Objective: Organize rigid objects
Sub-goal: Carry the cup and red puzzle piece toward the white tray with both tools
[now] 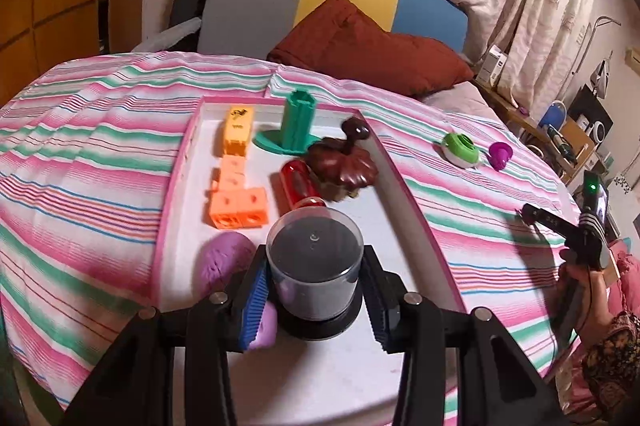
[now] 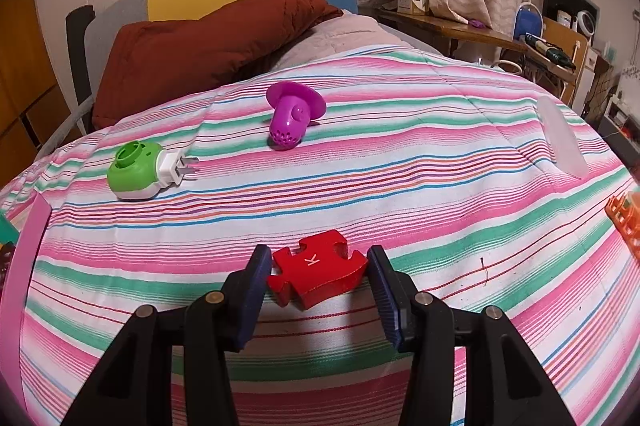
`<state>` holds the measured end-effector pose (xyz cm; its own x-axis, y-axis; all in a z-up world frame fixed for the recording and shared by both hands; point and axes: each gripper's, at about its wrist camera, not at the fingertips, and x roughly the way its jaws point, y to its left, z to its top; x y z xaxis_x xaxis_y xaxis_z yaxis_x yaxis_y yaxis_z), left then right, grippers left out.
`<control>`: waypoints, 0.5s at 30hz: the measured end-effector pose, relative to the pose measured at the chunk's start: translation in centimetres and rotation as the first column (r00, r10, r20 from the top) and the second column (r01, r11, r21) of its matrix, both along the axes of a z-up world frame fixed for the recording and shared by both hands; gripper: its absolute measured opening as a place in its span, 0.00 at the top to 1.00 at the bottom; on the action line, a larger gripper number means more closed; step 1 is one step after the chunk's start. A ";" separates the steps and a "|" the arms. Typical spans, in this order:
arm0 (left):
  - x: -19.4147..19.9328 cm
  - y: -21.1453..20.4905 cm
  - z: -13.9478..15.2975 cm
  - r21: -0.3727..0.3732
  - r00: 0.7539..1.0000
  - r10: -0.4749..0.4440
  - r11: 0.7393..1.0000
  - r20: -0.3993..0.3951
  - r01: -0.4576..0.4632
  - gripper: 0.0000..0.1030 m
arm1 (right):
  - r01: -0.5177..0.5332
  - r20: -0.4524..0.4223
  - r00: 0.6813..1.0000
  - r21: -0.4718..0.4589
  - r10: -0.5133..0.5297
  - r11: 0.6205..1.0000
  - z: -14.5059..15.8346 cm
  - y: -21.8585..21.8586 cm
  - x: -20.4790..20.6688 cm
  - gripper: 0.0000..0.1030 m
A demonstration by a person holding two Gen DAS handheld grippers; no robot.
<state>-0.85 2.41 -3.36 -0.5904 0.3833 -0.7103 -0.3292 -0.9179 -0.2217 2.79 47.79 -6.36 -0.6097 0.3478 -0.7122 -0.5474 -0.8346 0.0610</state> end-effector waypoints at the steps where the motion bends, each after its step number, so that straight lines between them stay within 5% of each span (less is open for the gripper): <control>1: -0.1 -0.1 0.0 -0.005 1.000 0.002 1.000 -0.004 -0.002 0.58 | -0.001 -0.001 1.000 0.004 0.001 1.000 0.0 -0.1 0.0 0.51; 8: -0.4 -0.1 0.3 0.061 1.000 -0.024 0.998 -0.002 0.024 0.58 | -0.011 -0.024 1.000 0.010 0.011 1.000 0.6 -0.5 0.4 0.52; 15: 1.0 0.5 -0.1 0.004 0.998 -0.043 0.999 -0.034 0.044 0.58 | -0.096 -0.059 0.994 -0.014 0.095 0.995 1.6 -3.4 1.2 0.51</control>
